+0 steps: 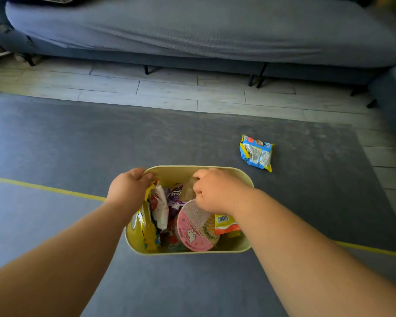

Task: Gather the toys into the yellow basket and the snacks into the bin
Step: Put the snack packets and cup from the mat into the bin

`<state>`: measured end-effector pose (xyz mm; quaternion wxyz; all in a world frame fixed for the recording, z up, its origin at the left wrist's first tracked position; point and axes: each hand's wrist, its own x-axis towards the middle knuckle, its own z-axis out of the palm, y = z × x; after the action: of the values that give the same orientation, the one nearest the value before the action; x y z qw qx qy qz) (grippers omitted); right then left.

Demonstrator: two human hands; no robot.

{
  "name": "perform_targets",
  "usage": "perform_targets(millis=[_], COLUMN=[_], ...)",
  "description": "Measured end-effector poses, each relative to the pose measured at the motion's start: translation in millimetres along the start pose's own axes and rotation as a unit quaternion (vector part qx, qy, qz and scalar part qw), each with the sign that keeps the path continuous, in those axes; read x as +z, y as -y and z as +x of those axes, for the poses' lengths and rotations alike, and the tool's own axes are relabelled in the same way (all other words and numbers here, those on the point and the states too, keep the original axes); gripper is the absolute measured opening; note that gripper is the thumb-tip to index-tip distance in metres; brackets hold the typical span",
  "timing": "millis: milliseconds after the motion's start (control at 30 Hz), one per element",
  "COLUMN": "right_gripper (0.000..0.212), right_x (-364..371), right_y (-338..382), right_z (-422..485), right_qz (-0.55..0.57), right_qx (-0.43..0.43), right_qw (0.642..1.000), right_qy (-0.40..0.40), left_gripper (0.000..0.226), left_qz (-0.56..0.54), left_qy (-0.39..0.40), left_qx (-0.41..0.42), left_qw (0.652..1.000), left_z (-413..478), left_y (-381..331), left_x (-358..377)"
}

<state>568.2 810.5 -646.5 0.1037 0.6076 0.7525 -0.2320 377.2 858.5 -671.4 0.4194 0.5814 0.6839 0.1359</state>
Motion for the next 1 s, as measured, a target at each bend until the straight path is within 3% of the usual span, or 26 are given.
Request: perform_targets(millis=[100,200,333,433,533,667,833,900,1000], right_gripper=[0.027,0.016,0.013,0.017,0.021,0.027,0.077,0.095,0.105], right_x=[9,7,-1,-12,-17,-11,11,20,29], right_y=[1,7,2,-10,-38,-103,-164,-177,-184], right_z=[6,3,-3,4,20,36,48,58,68], right_qz=[0.038,0.017,0.031,0.127,0.179,0.185,0.128,0.075,0.029], right_qx=[0.043,0.045,0.061,0.08,0.153,0.273,0.332,0.34,0.353], right_qw=[0.998,0.999,0.981,0.933,0.9,0.905,0.933,0.938,0.935], right_qy=[0.016,-0.016,-0.182,-0.326,-0.366,-0.269,-0.052,-0.001,0.033], left_gripper=[0.014,0.014,0.021,0.027,0.028,0.025,0.02,0.019,0.017], left_qz=[0.005,0.011,0.008,0.007,0.005,0.007,0.032,0.041,0.038], left_qy=[0.0,-0.003,-0.021,-0.021,-0.002,0.019,0.017,0.008,-0.004], left_qx=[0.006,0.011,-0.004,-0.014,-0.012,0.002,0.021,0.025,0.027], left_qw=[1.0,1.0,1.0,1.0,1.0,1.0,0.999,0.999,0.999], left_z=[0,1,2,2,0,-1,1,0,0], left_y=[2,2,1,-5,-14,-22,-26,-25,-25], left_x=[3,3,7,12,21,37,49,51,55])
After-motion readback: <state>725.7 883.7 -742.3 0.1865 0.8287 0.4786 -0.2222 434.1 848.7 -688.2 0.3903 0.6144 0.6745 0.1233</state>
